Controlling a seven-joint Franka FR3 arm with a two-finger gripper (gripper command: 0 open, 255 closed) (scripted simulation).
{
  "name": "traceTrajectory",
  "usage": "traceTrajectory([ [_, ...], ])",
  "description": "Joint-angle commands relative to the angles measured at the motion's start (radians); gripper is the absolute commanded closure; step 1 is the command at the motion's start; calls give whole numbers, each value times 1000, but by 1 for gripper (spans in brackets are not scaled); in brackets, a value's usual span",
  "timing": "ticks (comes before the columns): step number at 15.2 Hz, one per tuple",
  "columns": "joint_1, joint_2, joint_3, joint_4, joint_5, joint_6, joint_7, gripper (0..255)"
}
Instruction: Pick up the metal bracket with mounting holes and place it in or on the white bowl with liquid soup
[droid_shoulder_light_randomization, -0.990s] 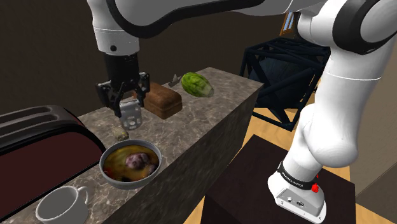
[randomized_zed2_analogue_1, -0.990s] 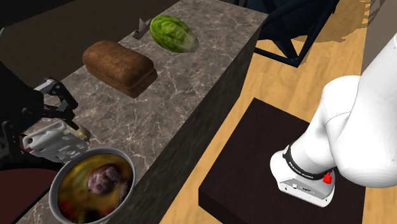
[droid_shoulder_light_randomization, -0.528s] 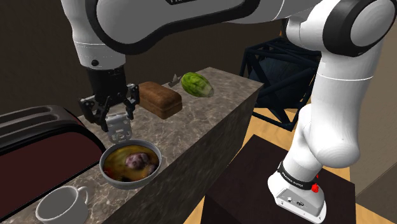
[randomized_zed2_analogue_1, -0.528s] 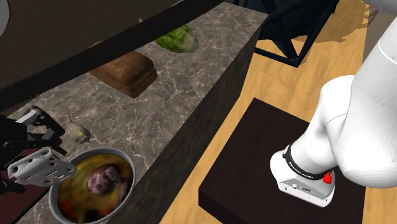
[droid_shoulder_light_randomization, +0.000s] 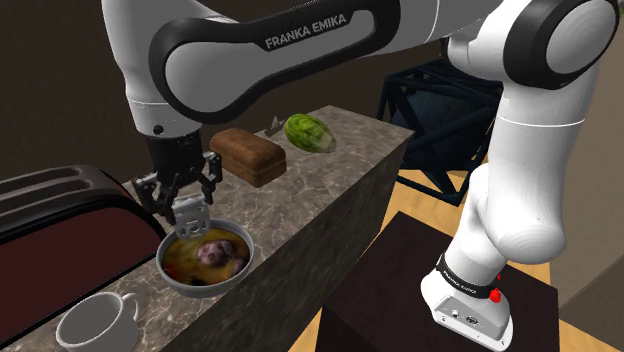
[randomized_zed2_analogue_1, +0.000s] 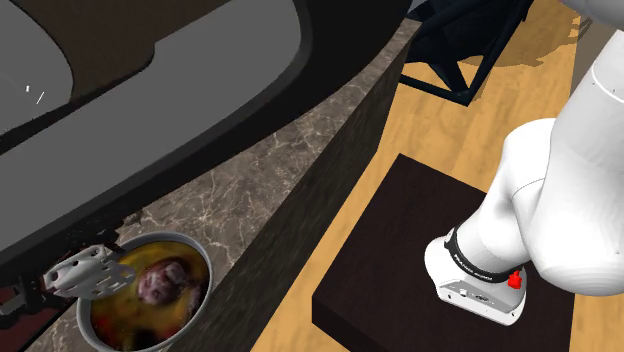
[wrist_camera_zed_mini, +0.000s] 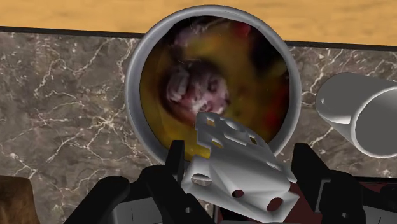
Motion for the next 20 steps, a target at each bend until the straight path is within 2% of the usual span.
traceTrajectory([
  [1,0,6,-1,-21,-3,27,2,255],
  [7,1,24,-3,-75,-12,99,7,255],
  [15,1,24,-3,-75,-12,98,7,255],
  [16,1,24,-3,-75,-12,98,7,0],
  [20,1,24,-3,-75,-12,98,7,0],
])
